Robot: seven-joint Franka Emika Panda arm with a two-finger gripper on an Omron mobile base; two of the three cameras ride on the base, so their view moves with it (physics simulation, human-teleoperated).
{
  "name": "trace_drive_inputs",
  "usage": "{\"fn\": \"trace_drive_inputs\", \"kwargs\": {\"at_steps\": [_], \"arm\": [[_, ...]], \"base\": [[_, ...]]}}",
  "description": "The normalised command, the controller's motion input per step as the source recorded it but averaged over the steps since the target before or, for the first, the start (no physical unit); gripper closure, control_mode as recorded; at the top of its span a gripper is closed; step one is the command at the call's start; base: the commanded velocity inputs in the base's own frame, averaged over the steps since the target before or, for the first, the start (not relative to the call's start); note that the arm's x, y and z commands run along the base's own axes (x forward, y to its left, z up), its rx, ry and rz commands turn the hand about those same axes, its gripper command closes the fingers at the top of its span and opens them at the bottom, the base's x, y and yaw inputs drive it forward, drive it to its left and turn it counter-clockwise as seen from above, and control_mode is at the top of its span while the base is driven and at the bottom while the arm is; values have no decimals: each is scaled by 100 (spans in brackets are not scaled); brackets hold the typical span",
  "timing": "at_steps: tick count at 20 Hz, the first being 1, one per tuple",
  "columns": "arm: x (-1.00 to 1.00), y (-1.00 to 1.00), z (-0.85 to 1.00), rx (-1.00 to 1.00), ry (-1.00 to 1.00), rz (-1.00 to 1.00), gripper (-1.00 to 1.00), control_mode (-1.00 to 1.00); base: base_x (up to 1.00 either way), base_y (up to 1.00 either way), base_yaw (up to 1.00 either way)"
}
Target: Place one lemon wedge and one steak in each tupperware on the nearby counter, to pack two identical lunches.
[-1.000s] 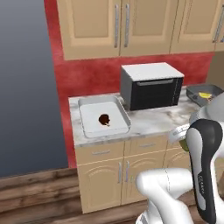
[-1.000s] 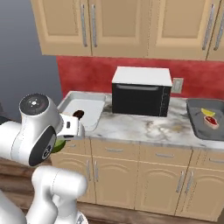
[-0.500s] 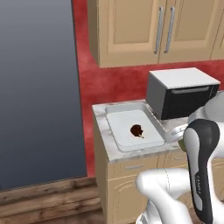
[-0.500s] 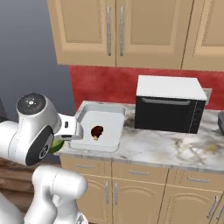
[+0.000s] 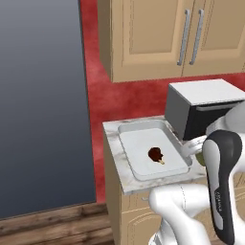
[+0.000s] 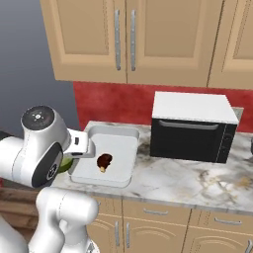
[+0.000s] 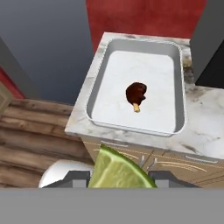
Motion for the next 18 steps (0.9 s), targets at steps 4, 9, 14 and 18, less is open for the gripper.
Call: {"fn": "trace_drive_inputs", "kwargs": {"at_steps": [4, 9, 14, 18], "arm": [[37, 0, -44, 0, 0, 0, 100, -100], [64, 0, -44, 0, 0, 0, 100, -100], [88, 0, -32, 0, 2, 0, 100, -100], [97, 0, -24, 0, 5, 0, 100, -100]], "base": [[0, 0, 0], [0, 0, 0], [0, 0, 0], [0, 0, 0]]}}
